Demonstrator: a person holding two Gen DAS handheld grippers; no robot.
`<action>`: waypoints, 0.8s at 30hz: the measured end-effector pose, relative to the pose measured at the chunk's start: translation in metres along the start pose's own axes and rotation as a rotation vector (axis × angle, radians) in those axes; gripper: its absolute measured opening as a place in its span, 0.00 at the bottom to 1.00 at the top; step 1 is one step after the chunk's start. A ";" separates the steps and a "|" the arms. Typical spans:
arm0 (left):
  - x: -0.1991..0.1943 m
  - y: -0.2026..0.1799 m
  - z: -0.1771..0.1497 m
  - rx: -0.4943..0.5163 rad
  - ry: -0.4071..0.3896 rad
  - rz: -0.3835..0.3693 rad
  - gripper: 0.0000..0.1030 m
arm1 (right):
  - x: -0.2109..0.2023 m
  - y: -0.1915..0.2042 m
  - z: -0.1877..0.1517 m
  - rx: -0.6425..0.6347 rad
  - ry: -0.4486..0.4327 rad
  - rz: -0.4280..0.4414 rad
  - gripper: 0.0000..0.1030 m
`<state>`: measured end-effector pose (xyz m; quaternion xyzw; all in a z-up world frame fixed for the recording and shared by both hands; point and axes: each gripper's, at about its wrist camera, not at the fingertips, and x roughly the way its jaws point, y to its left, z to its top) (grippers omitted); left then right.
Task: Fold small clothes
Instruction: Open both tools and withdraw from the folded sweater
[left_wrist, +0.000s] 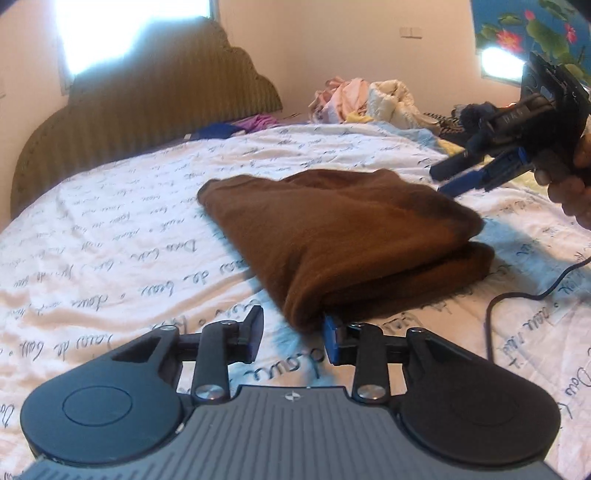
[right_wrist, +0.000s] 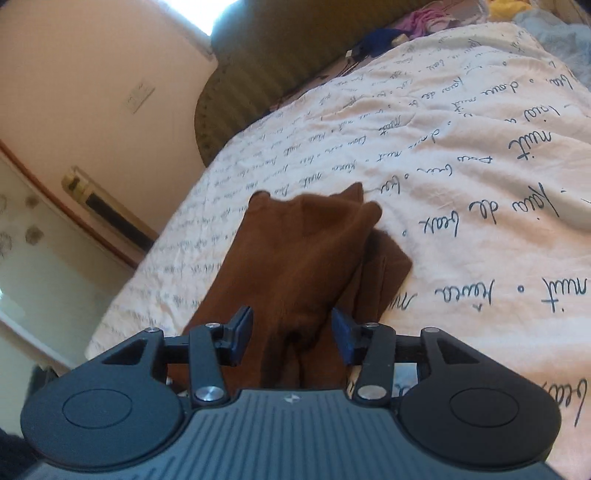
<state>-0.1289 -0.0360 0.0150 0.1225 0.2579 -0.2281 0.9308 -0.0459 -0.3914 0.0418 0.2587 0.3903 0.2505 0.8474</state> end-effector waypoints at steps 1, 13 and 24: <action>0.003 -0.003 0.001 0.003 0.001 0.009 0.36 | 0.003 0.007 -0.004 -0.031 0.029 -0.001 0.45; 0.008 0.013 -0.007 -0.081 0.047 0.047 0.16 | 0.029 0.020 -0.041 -0.095 0.165 -0.009 0.05; -0.011 0.107 0.037 -0.421 -0.063 -0.220 0.83 | -0.016 -0.015 0.015 0.032 -0.134 0.119 0.81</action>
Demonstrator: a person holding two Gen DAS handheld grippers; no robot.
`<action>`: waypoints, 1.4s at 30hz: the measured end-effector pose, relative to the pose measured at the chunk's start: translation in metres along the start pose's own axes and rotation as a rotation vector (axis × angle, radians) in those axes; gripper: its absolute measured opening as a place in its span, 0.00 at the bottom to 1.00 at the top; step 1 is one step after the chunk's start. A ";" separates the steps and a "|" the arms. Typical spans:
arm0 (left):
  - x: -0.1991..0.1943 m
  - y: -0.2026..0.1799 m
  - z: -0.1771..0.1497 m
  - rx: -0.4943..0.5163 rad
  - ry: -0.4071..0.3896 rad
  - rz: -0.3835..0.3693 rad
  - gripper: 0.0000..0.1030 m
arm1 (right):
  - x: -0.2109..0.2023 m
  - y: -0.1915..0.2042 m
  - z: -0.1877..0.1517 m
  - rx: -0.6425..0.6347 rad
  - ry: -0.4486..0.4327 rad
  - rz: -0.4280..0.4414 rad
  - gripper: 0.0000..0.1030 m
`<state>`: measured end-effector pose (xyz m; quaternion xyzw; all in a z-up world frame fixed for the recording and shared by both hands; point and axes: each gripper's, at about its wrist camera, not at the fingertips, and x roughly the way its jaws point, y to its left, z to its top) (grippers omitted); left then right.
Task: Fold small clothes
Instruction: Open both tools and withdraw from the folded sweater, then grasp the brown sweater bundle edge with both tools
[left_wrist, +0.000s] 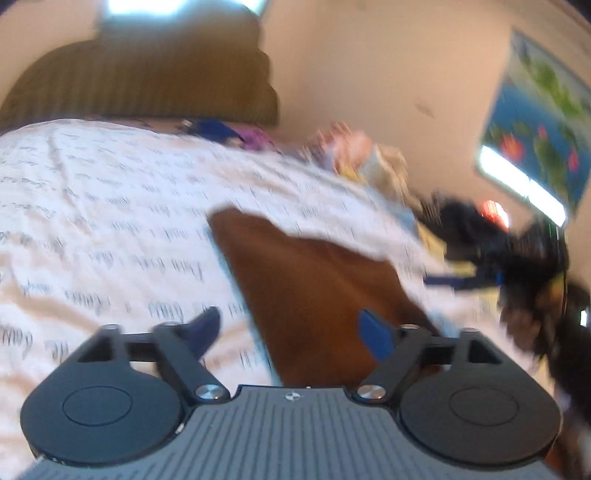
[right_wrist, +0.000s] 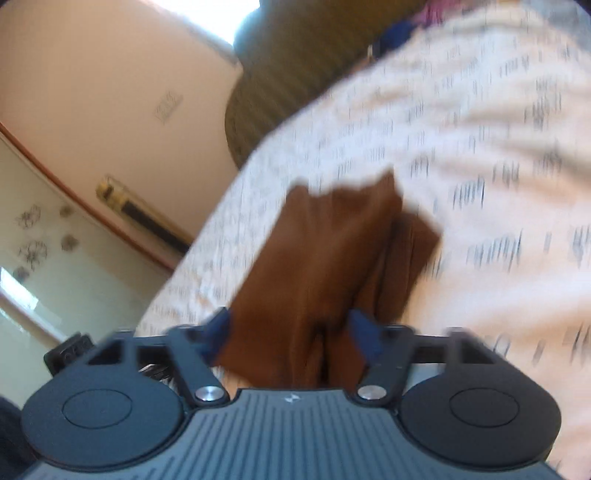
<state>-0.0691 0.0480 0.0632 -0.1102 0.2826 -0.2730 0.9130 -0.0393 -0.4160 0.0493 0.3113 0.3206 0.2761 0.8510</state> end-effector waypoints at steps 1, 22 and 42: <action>0.013 0.009 0.012 -0.058 0.006 -0.003 0.82 | 0.009 -0.004 0.018 -0.011 -0.014 -0.007 0.81; 0.156 0.027 0.030 -0.071 0.161 0.211 0.65 | 0.117 -0.046 0.051 -0.109 0.119 -0.146 0.01; 0.171 0.042 0.075 -0.165 0.137 0.083 0.14 | 0.149 -0.016 0.079 -0.162 0.197 -0.094 0.18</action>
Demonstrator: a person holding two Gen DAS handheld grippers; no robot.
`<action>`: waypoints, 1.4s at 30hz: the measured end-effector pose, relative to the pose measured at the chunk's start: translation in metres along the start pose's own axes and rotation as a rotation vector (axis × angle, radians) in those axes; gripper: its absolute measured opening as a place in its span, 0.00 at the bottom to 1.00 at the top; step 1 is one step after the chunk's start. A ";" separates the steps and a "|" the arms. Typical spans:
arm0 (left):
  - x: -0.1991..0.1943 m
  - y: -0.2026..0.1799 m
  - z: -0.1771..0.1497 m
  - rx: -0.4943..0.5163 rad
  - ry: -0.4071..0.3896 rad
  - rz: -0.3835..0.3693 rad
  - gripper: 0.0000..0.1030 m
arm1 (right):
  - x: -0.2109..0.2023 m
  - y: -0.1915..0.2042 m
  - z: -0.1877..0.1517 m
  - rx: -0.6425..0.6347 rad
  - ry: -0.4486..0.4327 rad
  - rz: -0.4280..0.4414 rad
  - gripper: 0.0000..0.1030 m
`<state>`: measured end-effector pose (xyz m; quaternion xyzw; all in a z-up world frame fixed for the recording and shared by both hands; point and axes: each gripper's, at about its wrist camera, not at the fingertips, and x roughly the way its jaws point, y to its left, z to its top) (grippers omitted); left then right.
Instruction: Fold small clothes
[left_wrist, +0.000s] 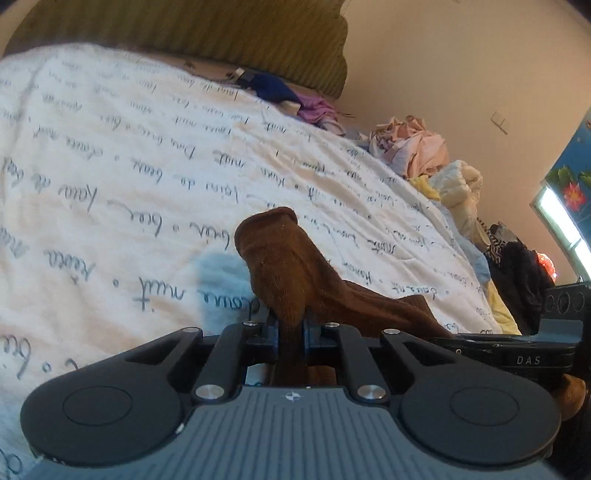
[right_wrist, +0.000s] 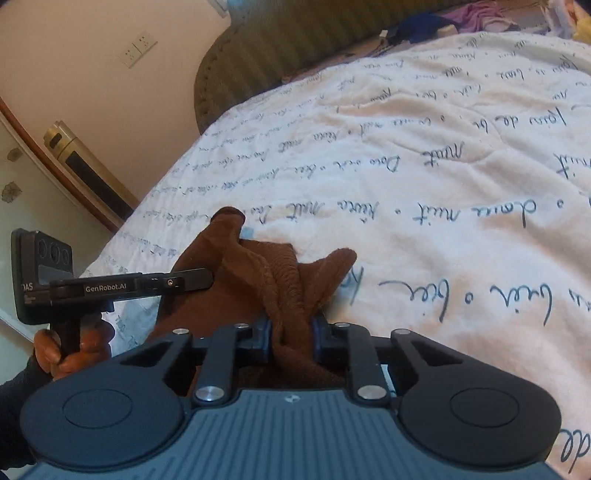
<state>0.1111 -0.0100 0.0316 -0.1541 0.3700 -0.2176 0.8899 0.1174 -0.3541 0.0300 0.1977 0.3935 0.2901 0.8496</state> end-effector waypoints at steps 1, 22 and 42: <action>-0.005 0.001 0.007 0.016 -0.010 0.011 0.14 | 0.001 0.005 0.005 -0.006 -0.009 0.010 0.18; -0.105 0.057 -0.066 -0.037 -0.216 0.024 0.67 | -0.072 -0.033 -0.096 0.396 -0.277 0.024 0.66; -0.085 0.051 -0.083 0.056 -0.166 0.176 0.77 | -0.047 0.000 -0.126 0.123 -0.330 -0.215 0.75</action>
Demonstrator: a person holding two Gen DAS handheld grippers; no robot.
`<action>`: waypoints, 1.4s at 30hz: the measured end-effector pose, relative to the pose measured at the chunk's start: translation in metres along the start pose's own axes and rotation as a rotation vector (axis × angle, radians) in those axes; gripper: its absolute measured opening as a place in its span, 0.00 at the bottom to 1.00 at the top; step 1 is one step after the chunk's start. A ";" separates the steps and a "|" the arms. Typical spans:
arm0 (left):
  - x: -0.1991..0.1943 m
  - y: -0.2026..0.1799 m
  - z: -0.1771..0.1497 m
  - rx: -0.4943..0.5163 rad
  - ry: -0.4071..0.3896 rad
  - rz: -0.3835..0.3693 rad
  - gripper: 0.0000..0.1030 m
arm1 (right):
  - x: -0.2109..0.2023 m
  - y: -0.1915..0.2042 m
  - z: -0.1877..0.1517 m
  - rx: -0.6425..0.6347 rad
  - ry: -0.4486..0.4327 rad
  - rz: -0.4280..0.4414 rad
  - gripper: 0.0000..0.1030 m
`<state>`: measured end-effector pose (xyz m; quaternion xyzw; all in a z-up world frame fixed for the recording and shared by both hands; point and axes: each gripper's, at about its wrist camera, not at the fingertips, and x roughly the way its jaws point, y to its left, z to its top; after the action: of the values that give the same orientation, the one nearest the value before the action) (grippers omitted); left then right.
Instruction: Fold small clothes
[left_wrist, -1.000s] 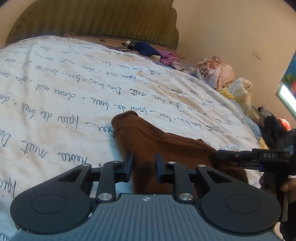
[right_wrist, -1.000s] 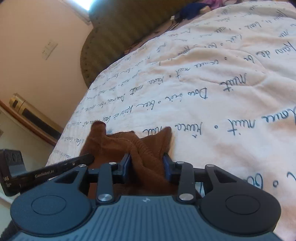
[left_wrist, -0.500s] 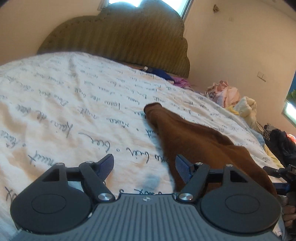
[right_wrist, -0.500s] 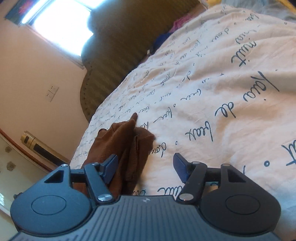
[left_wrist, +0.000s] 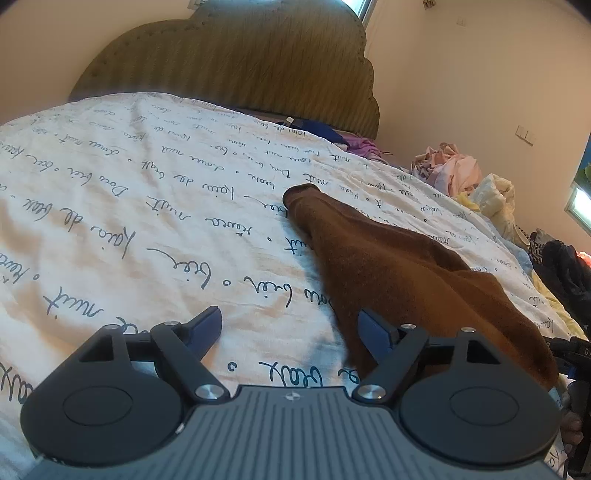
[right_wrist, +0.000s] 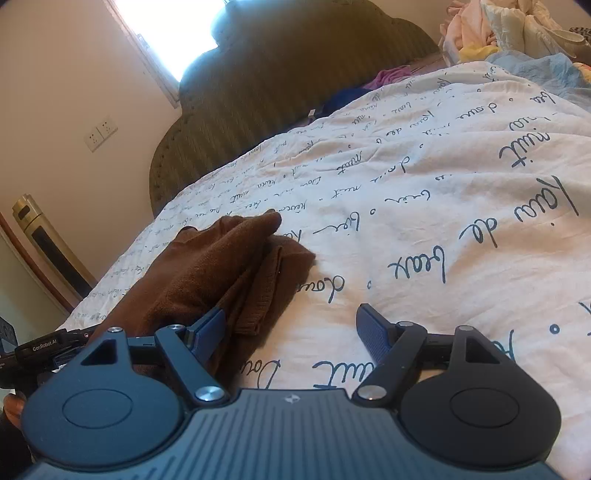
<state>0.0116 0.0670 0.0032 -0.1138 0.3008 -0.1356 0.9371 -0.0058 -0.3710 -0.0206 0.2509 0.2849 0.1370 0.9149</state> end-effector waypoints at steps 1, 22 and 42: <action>0.000 0.000 0.000 0.001 0.000 0.000 0.77 | 0.000 0.001 -0.001 -0.005 0.000 -0.003 0.75; 0.000 -0.001 0.000 0.002 0.001 -0.001 0.80 | 0.000 0.002 -0.001 -0.010 0.001 -0.005 0.75; 0.000 -0.001 0.000 0.004 0.004 0.001 0.81 | 0.000 0.001 -0.001 -0.010 0.001 -0.005 0.75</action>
<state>0.0118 0.0662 0.0036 -0.1113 0.3026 -0.1362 0.9368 -0.0069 -0.3693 -0.0206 0.2455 0.2852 0.1365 0.9164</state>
